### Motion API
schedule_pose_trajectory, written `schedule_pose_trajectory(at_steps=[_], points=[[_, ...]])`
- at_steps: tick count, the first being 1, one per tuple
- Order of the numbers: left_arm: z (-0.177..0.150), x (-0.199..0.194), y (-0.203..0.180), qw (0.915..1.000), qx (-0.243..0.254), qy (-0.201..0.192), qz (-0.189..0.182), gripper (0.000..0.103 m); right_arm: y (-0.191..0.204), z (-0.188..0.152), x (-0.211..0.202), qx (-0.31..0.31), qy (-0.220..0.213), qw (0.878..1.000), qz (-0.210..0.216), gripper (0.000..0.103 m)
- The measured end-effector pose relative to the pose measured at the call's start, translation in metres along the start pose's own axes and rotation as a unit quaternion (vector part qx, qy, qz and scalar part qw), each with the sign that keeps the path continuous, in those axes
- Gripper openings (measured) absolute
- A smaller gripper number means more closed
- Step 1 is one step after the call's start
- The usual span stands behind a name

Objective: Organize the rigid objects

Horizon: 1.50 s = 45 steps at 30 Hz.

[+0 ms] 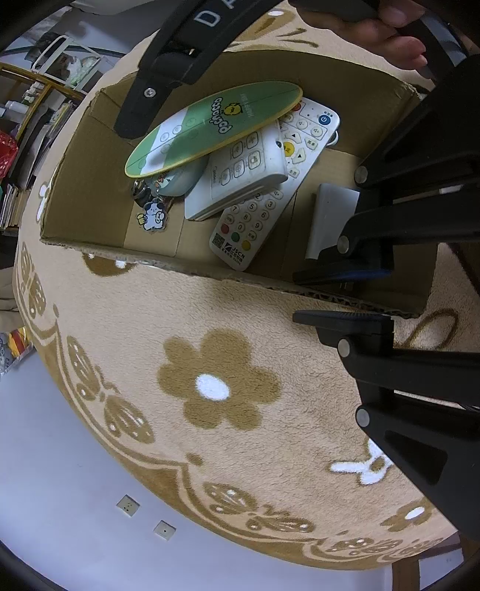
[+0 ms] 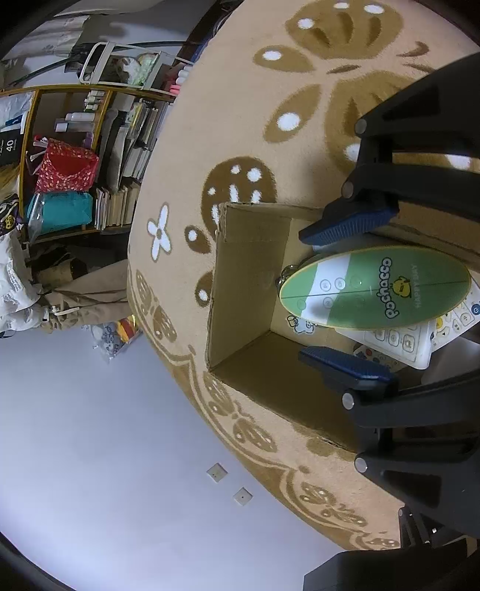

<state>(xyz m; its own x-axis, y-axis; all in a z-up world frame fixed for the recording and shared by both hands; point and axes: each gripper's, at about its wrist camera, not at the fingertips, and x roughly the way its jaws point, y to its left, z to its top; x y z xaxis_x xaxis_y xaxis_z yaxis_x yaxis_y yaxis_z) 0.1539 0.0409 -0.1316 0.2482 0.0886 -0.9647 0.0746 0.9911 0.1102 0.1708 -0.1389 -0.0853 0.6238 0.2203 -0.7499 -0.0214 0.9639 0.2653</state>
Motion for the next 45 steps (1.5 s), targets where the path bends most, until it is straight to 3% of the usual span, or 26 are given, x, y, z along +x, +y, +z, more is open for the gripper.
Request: schedule_pose_trajectory(at_steps=[8, 11, 14, 20, 22, 24, 25, 29, 31, 39, 45], points=[[0.000, 0.000, -0.001, 1.0000, 0.001, -0.002, 0.003, 0.014, 0.003, 0.000, -0.002, -0.009, 0.012, 1.000, -0.002, 0.062], [0.000, 0.000, -0.001, 1.0000, 0.000, -0.003, 0.004, 0.014, 0.003, 0.000, -0.009, -0.006, 0.009, 1.000, 0.003, 0.074], [0.000, -0.001, 0.001, 1.0000, -0.007, -0.005, -0.002, 0.014, 0.004, 0.001, -0.020, -0.005, -0.003, 1.000, 0.011, 0.079], [0.000, -0.015, 0.001, 0.9995, -0.007, -0.031, -0.001, 0.016, -0.004, 0.001, -0.043, 0.016, -0.018, 1.000, 0.013, 0.092], [-0.001, -0.022, 0.001, 0.9991, -0.003, -0.043, -0.004, 0.019, -0.008, 0.000, -0.049, 0.024, -0.018, 1.000, 0.003, 0.100], [-0.002, -0.027, 0.004, 0.9988, -0.003, -0.049, -0.005, 0.025, -0.014, -0.003, -0.057, 0.031, -0.024, 0.999, -0.014, 0.103], [-0.003, -0.030, 0.005, 0.9986, -0.007, -0.052, -0.005, 0.033, -0.016, -0.004, -0.061, 0.033, -0.027, 0.999, -0.019, 0.103], [-0.006, -0.046, 0.003, 0.9962, -0.006, -0.086, -0.002, 0.086, -0.023, -0.005, -0.071, 0.039, -0.024, 0.998, -0.037, 0.103], [-0.008, -0.055, 0.000, 0.9940, -0.002, -0.110, -0.002, 0.095, -0.025, -0.006, -0.076, 0.041, -0.027, 0.998, -0.044, 0.103], [-0.015, -0.065, -0.009, 0.9900, 0.022, -0.140, 0.005, 0.098, -0.037, -0.020, -0.097, 0.054, -0.027, 0.996, -0.064, 0.103], [-0.025, -0.093, -0.002, 0.9824, 0.001, -0.187, 0.002, 0.098, -0.045, -0.039, -0.122, 0.053, -0.043, 0.995, -0.072, 0.103]])
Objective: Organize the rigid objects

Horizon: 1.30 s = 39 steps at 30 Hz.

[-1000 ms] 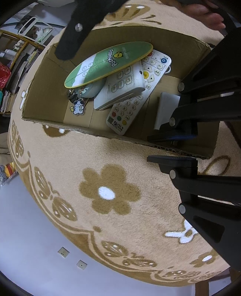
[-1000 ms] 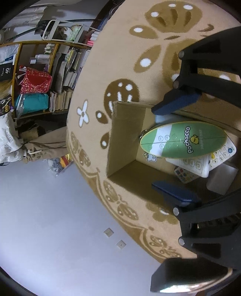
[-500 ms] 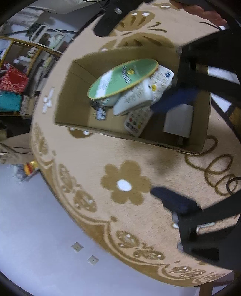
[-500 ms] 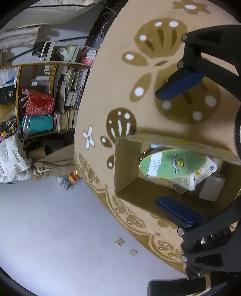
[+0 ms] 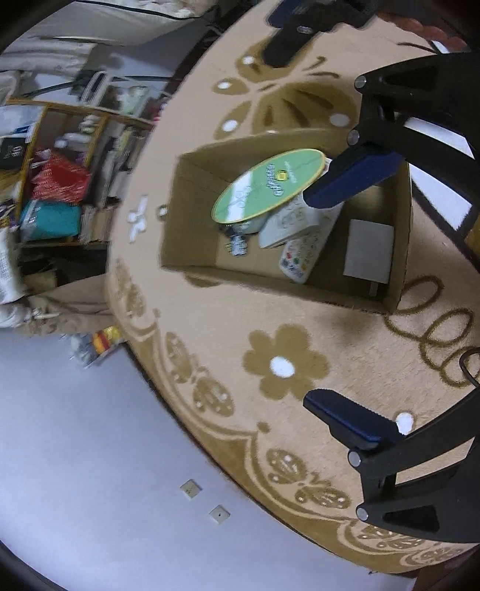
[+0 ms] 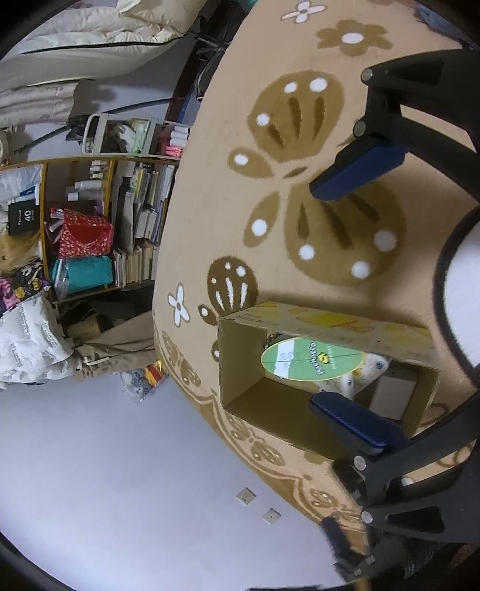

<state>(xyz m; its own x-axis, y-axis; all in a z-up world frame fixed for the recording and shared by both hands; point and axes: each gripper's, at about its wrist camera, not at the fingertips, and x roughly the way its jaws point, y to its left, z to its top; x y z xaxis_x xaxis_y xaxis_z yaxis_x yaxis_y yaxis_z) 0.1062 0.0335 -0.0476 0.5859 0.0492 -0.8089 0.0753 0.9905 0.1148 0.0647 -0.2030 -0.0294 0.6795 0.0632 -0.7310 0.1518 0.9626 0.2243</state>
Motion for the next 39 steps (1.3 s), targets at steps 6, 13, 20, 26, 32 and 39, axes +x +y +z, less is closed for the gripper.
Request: schedule_pose_trajectory(at_steps=[6, 13, 20, 26, 32, 39], points=[[-0.001, -0.041, 0.012, 0.9976, -0.022, -0.064, -0.012, 0.098, -0.004, -0.010, -0.027, -0.010, -0.025, 1.000, -0.006, 0.103], [-0.008, -0.074, 0.004, 0.9934, 0.007, -0.111, -0.027, 0.098, -0.011, -0.017, -0.064, 0.004, -0.072, 0.997, 0.011, 0.103], [-0.025, -0.108, -0.024, 0.9819, 0.065, -0.177, -0.016, 0.098, -0.015, -0.025, -0.104, -0.004, -0.143, 0.990, 0.009, 0.103], [-0.039, -0.126, -0.028, 0.9778, 0.051, -0.202, -0.027, 0.098, -0.021, -0.040, -0.127, 0.000, -0.170, 0.985, 0.011, 0.103], [-0.053, -0.136, -0.023, 0.9748, 0.043, -0.218, -0.021, 0.098, -0.029, -0.053, -0.134, -0.007, -0.198, 0.980, 0.019, 0.103], [-0.070, -0.135, -0.006, 0.9790, -0.002, -0.201, -0.031, 0.098, -0.041, -0.070, -0.127, 0.016, -0.221, 0.975, 0.031, 0.103]])
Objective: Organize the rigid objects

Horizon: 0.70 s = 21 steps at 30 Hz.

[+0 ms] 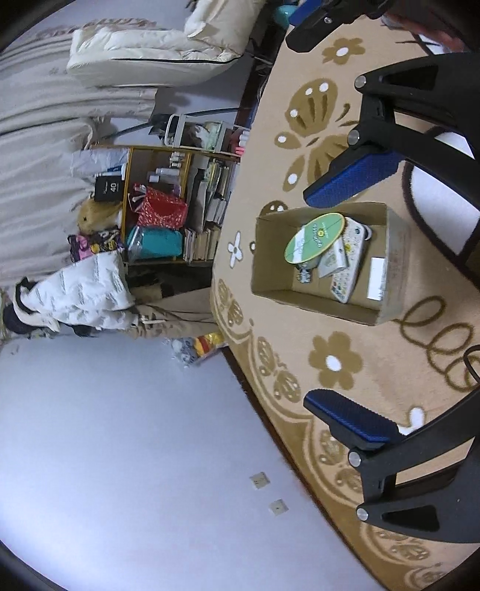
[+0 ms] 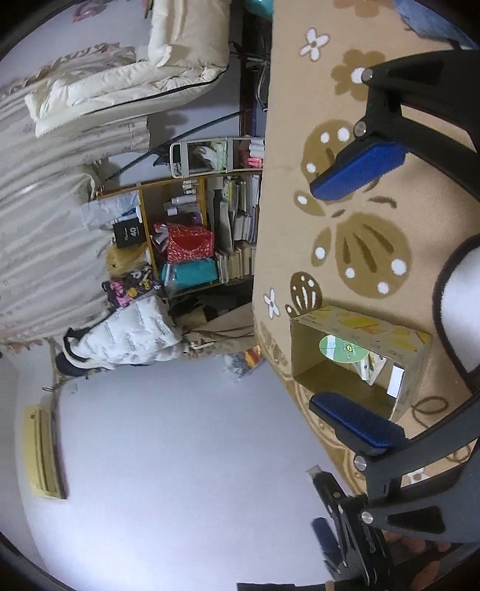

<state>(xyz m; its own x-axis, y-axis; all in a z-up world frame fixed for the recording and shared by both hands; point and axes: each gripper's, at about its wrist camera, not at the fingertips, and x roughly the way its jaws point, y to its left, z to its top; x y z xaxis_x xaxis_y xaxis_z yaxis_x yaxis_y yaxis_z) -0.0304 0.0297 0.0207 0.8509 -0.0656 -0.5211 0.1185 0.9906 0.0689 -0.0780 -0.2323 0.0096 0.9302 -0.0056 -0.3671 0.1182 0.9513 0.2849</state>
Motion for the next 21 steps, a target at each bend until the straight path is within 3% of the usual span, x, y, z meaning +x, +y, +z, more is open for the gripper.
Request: schedule_pose_trajectory(at_steps=[4, 7, 14, 21], points=[[-0.007, -0.002, 0.005, 0.9998, -0.010, -0.002, 0.016, 0.098, -0.007, -0.011, 0.008, 0.011, 0.015, 1.000, -0.018, 0.103], [-0.010, -0.002, -0.002, 0.9991, 0.015, -0.009, 0.039, 0.098, -0.011, -0.014, 0.012, 0.025, 0.033, 0.999, -0.007, 0.103], [-0.014, 0.002, -0.012, 0.9997, 0.021, 0.009, 0.009, 0.098, -0.013, -0.019, 0.007, 0.018, 0.038, 0.999, -0.029, 0.103], [-0.016, 0.004, -0.018, 0.9994, 0.031, 0.016, 0.007, 0.098, -0.014, -0.024, 0.007, 0.015, 0.052, 0.998, -0.037, 0.103]])
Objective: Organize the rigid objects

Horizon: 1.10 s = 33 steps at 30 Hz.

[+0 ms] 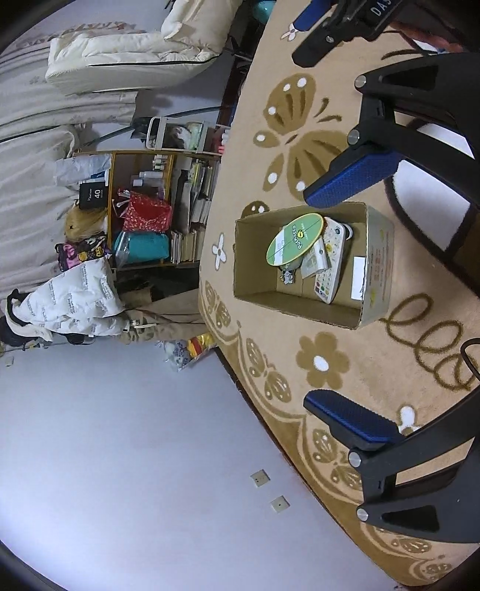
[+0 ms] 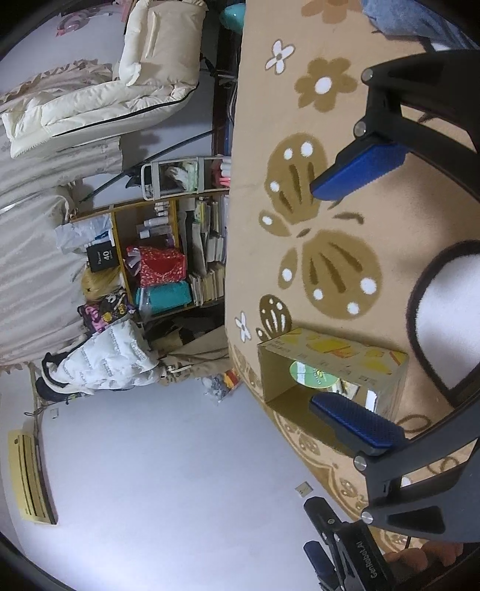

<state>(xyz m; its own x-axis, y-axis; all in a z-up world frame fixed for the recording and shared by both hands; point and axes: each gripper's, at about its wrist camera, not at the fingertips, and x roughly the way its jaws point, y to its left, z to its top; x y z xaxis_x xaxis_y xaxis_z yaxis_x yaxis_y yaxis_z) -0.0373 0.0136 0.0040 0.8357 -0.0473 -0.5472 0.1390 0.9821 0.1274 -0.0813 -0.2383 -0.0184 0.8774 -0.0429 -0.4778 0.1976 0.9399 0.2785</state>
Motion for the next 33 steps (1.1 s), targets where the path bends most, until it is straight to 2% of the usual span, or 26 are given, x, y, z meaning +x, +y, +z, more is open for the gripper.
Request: schedule_pose_trajectory(at_steps=[12, 33], points=[[-0.0029, 0.0021, -0.0048, 0.9999, 0.011, 0.005, 0.010, 0.098, 0.0020, 0.0002, 0.0001, -0.008, 0.004, 1.000, -0.009, 0.103], [-0.0013, 0.0008, -0.0038, 0.9999, 0.012, 0.008, 0.004, 0.099, -0.0047, 0.0081, -0.0033, -0.015, 0.004, 1.000, -0.016, 0.103]])
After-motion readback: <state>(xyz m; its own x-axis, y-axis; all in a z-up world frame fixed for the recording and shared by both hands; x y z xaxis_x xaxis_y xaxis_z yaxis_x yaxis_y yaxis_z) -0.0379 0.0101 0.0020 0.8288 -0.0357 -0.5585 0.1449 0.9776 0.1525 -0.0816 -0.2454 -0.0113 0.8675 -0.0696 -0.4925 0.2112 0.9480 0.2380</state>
